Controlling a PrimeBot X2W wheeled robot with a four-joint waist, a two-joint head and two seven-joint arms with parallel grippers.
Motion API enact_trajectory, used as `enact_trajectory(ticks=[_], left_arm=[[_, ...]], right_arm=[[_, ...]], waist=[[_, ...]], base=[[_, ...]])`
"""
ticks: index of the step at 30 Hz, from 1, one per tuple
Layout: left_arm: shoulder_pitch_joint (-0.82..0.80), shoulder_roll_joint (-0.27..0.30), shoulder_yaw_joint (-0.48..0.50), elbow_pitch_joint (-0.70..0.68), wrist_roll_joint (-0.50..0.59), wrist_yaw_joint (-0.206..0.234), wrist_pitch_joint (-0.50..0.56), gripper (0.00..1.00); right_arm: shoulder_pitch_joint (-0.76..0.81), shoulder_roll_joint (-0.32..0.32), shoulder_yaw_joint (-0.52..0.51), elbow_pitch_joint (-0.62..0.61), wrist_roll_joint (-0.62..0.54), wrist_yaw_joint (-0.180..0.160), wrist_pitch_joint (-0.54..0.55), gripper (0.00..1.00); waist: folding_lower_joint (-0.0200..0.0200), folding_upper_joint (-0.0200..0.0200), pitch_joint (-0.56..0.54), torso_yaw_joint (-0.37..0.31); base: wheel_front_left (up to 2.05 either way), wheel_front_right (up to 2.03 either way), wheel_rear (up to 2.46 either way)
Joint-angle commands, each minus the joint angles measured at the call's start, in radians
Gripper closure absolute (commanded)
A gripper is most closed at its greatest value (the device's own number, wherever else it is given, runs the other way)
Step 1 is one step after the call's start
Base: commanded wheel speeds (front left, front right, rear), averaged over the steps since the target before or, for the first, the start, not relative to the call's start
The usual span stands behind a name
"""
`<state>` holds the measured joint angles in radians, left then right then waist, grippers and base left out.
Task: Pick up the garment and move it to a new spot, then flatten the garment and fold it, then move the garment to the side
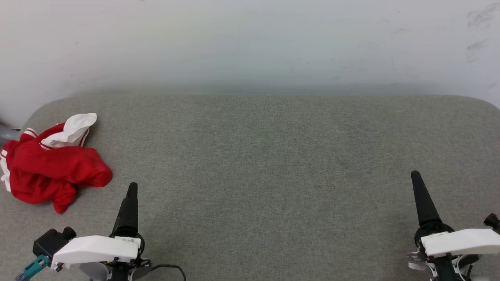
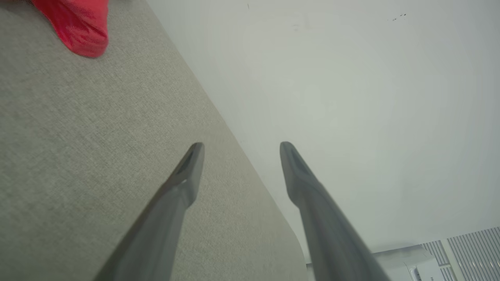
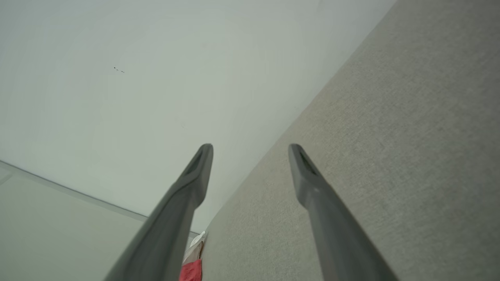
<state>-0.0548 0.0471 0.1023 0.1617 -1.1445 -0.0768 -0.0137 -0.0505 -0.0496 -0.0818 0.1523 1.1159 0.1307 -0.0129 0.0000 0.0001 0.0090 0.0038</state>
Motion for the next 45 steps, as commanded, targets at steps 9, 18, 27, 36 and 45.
enact_trajectory(ticks=[9, 18, 27, 36, 45], left_arm=[[0.009, 0.002, -0.026, -0.043, 0.232, 0.055, -0.04, 0.0], [0.014, 0.022, -0.061, -0.038, 0.395, 0.097, -0.07, 0.0], [0.016, 0.048, -0.105, -0.026, 0.518, 0.139, -0.099, 0.0], [0.014, 0.067, -0.149, -0.029, 0.618, 0.171, -0.125, 0.0], [0.024, 0.077, -0.169, -0.042, 0.701, 0.195, -0.148, 0.0]], right_arm=[[0.002, -0.001, 0.031, -0.062, -0.241, 0.0, -0.039, 0.0], [0.011, -0.001, 0.057, -0.064, -0.421, 0.0, -0.07, 0.0], [0.019, -0.001, 0.075, -0.058, -0.564, 0.0, -0.098, 0.0], [0.024, -0.001, 0.08, -0.047, -0.689, 0.0, -0.124, 0.0], [0.034, -0.001, 0.067, -0.045, -0.774, 0.0, -0.149, 0.0]], waist=[[0.0, -0.0001, 0.001, 0.002], [0.0, -0.0001, 0.002, 0.005], [0.0, -0.0001, 0.004, 0.008], [0.0, -0.0001, 0.006, 0.013], [0.0, -0.0001, 0.004, 0.014]], base=[[0.0, 0.0, 0.0], [0.0, 0.0, 0.0], [0.0, 0.0, 0.0], [0.0, 0.0, 0.0], [0.0, 0.0, 0.0]])
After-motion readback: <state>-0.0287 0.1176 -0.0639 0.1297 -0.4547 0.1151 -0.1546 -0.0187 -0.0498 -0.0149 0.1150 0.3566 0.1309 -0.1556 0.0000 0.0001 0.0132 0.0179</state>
